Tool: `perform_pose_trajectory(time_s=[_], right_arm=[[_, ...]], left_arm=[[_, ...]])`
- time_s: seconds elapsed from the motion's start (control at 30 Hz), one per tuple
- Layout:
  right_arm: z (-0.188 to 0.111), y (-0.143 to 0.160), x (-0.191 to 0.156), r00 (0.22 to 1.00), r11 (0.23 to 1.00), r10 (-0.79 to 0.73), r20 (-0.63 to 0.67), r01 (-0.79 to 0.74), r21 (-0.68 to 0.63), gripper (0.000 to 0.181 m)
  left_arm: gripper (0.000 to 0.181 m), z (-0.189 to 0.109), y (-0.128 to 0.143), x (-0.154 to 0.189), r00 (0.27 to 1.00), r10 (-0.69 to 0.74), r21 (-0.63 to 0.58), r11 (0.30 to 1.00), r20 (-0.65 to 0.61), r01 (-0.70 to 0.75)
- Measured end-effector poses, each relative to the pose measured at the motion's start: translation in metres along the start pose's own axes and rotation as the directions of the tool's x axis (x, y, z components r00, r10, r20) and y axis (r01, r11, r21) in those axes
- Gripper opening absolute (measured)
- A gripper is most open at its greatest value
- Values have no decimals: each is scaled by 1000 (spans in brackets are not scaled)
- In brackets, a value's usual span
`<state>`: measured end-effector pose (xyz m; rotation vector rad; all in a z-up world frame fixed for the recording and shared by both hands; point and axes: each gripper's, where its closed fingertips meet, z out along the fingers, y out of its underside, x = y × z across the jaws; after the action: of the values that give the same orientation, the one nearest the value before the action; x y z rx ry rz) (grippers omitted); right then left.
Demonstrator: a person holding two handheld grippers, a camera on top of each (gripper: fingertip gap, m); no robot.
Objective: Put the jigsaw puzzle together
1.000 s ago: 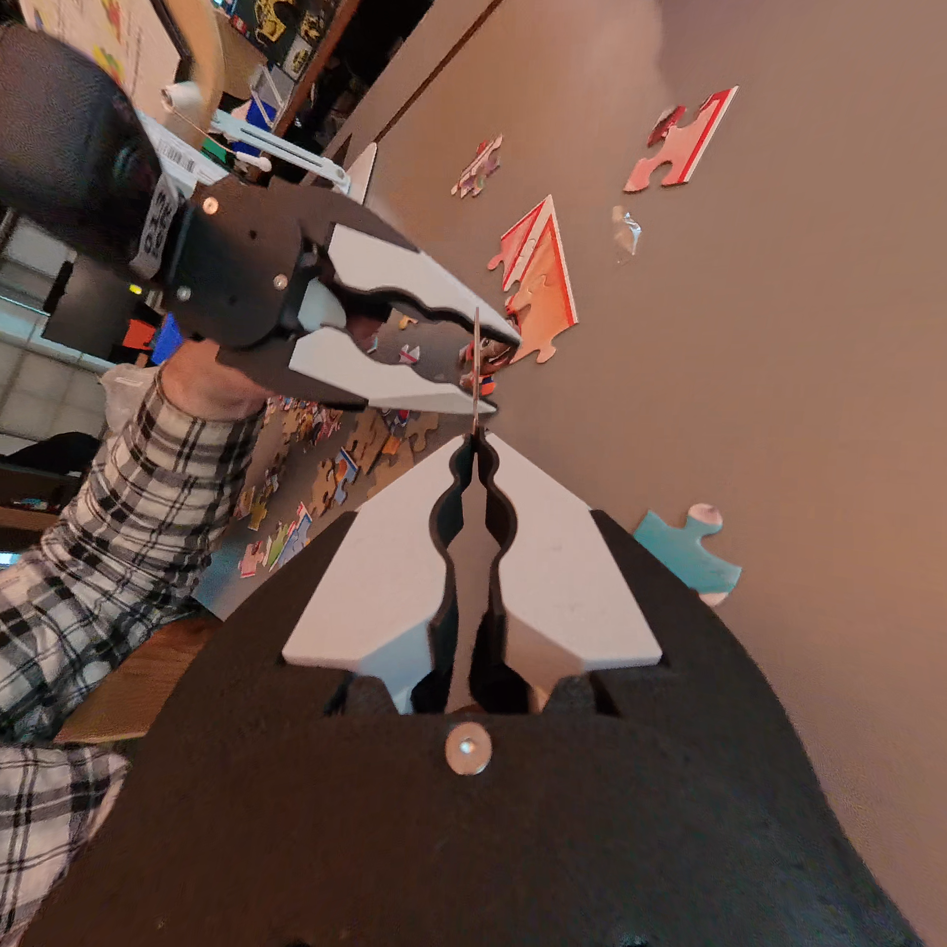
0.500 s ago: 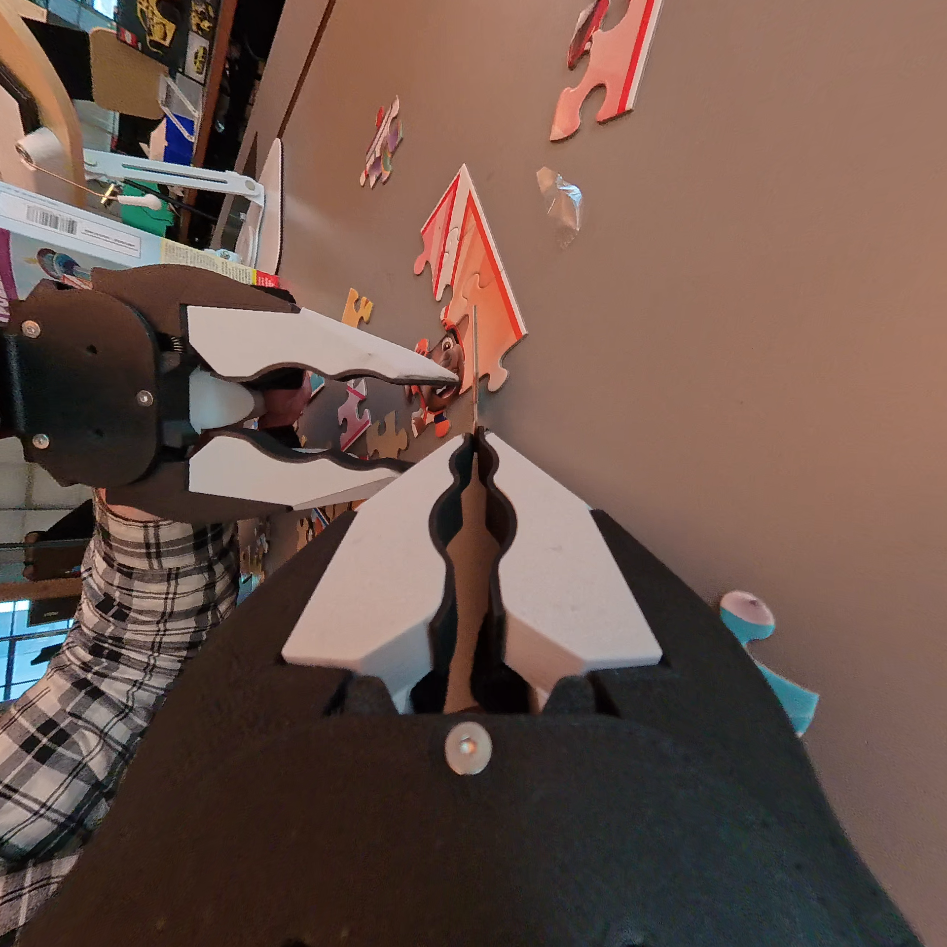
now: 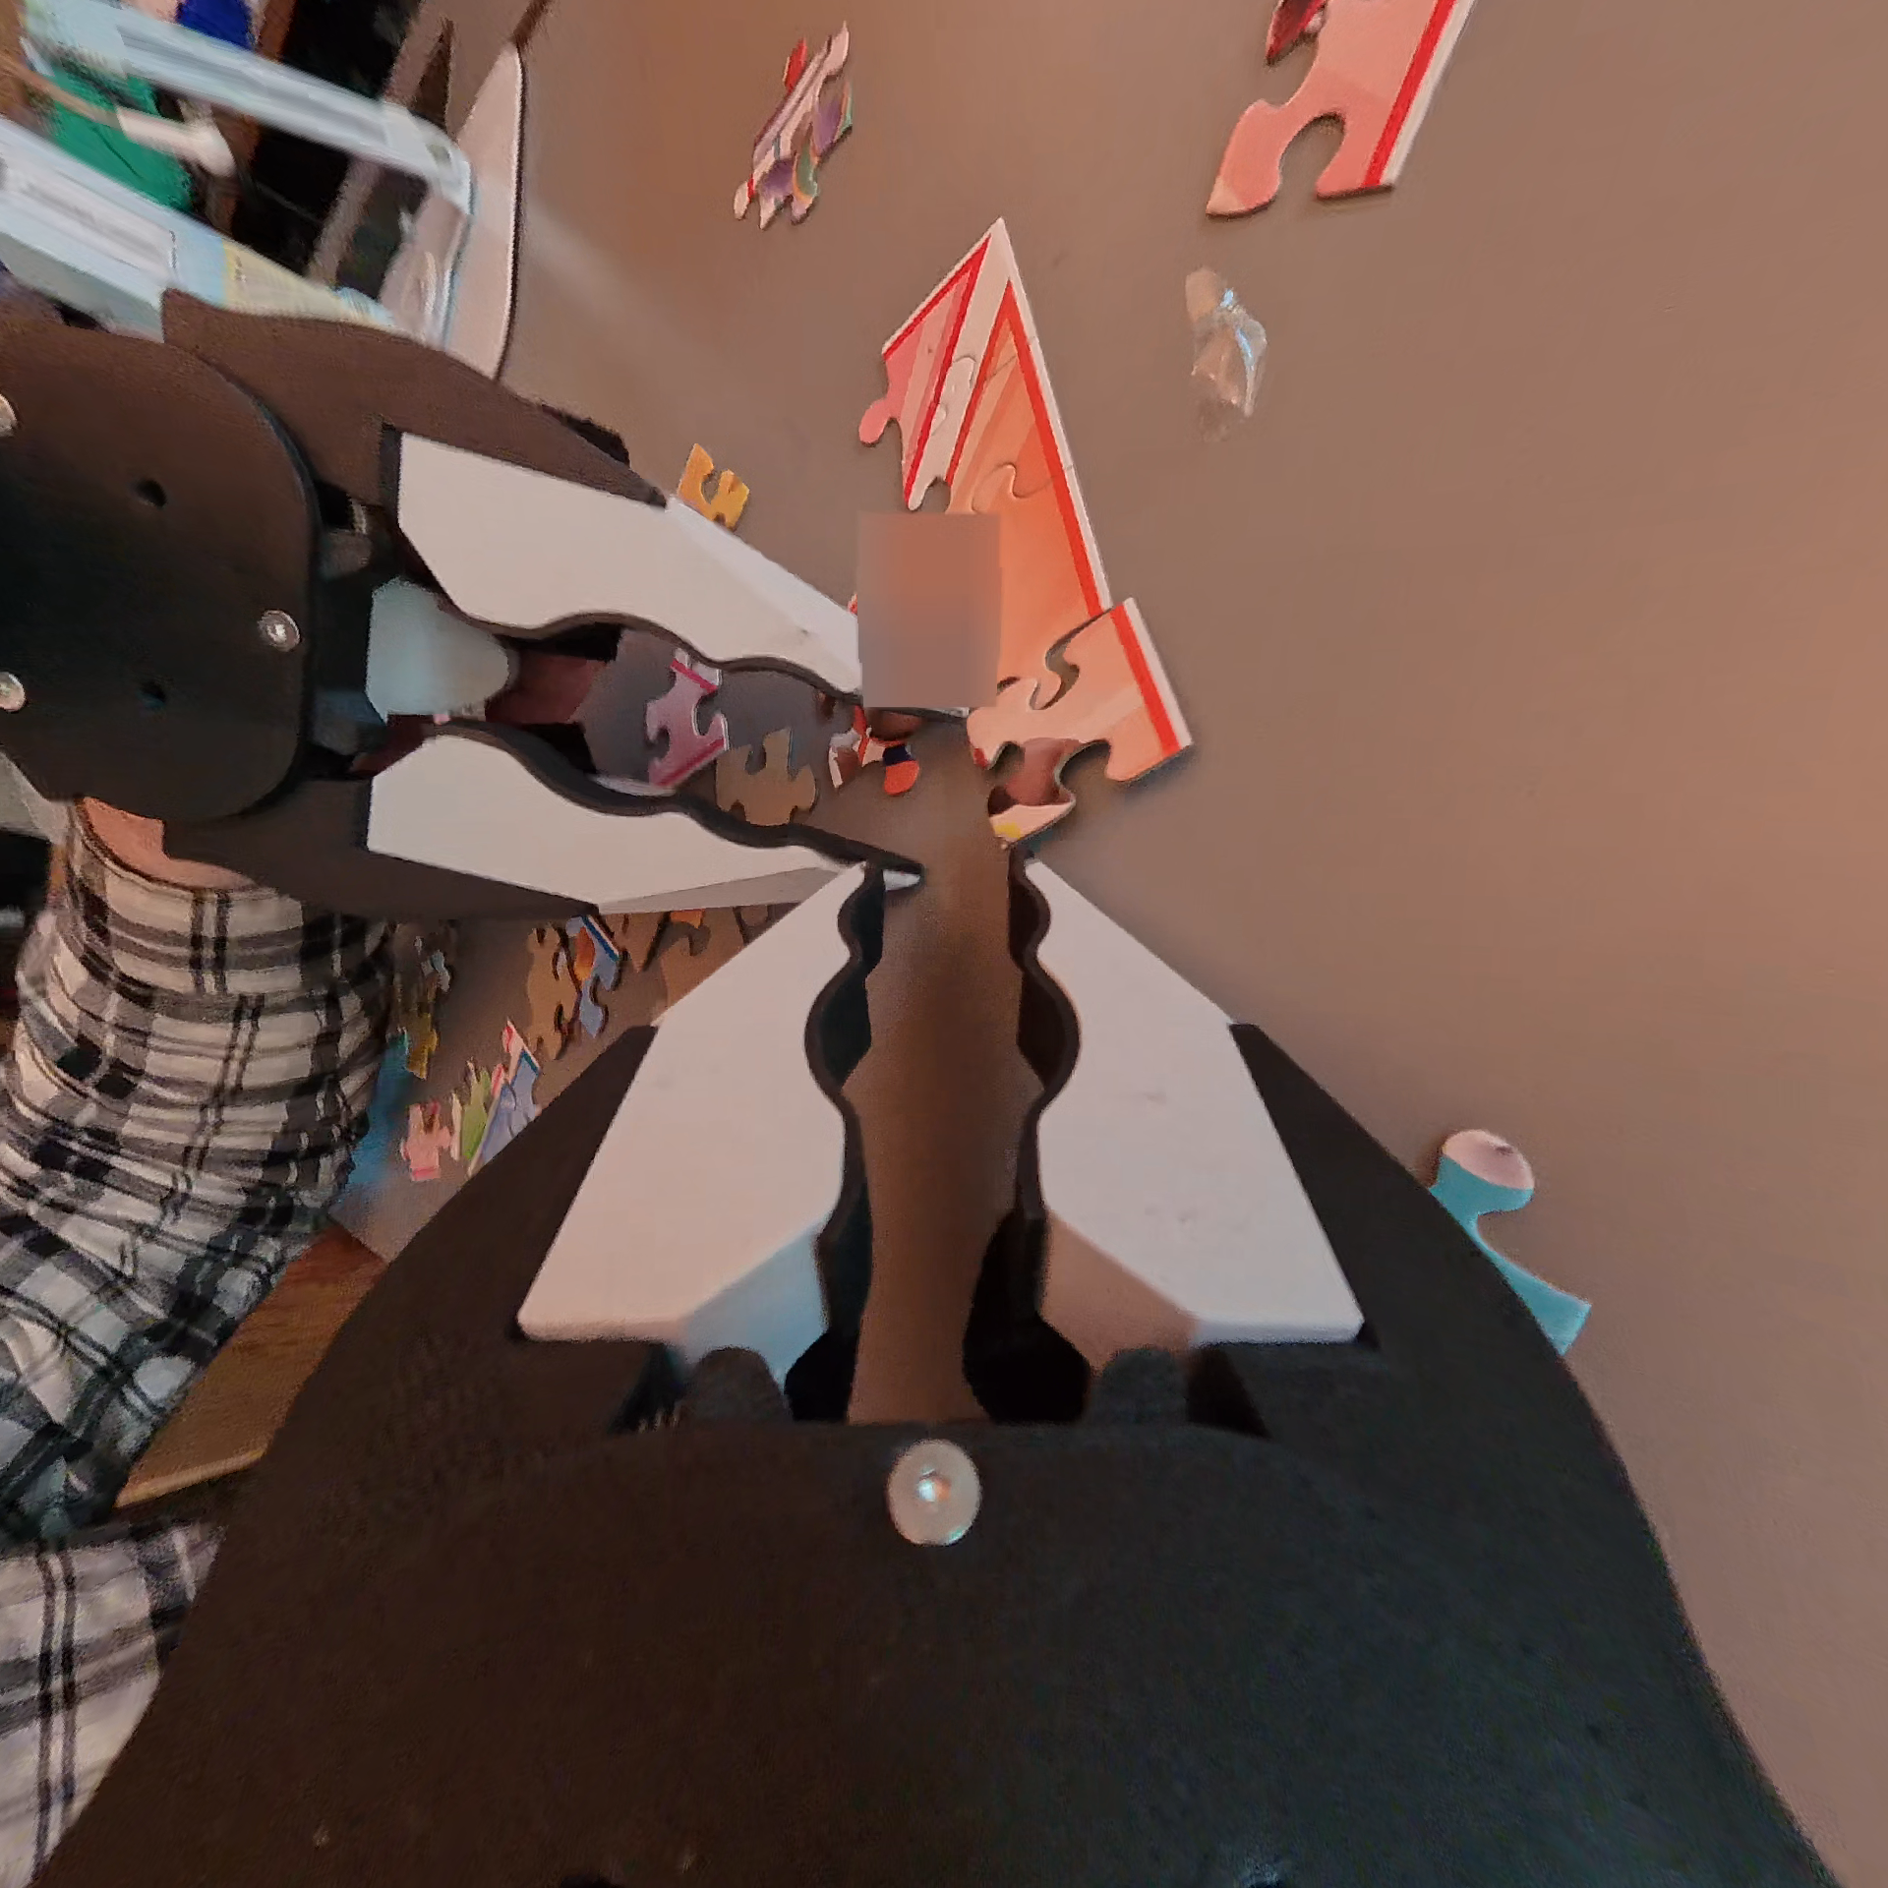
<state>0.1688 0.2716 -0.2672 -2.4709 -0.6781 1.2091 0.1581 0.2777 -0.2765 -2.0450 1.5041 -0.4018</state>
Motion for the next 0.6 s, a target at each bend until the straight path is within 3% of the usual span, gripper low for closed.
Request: perform_pose_trajectory(time_s=[0.27, 0.37, 0.43, 0.6], right_arm=[[-9, 12, -10, 994, 991, -101, 39, 104, -88, 22], [-17, -11, 0, 982, 982, -186, -30, 185, -20, 18], [-15, -23, 15, 952, 960, -281, -119, 279, -36, 20], [1, -26, 24, 895, 911, -410, -173, 391, -135, 16]], left_arm=[[29, -1, 1, 0, 1000, 7, -20, 1000, 3, -7], [30, -4, 3, 0, 1000, 19, -30, 999, 16, -18], [32, -8, 8, -4, 999, 23, -48, 999, 37, -21], [31, -21, 14, -15, 996, -87, -11, 996, 15, 87]])
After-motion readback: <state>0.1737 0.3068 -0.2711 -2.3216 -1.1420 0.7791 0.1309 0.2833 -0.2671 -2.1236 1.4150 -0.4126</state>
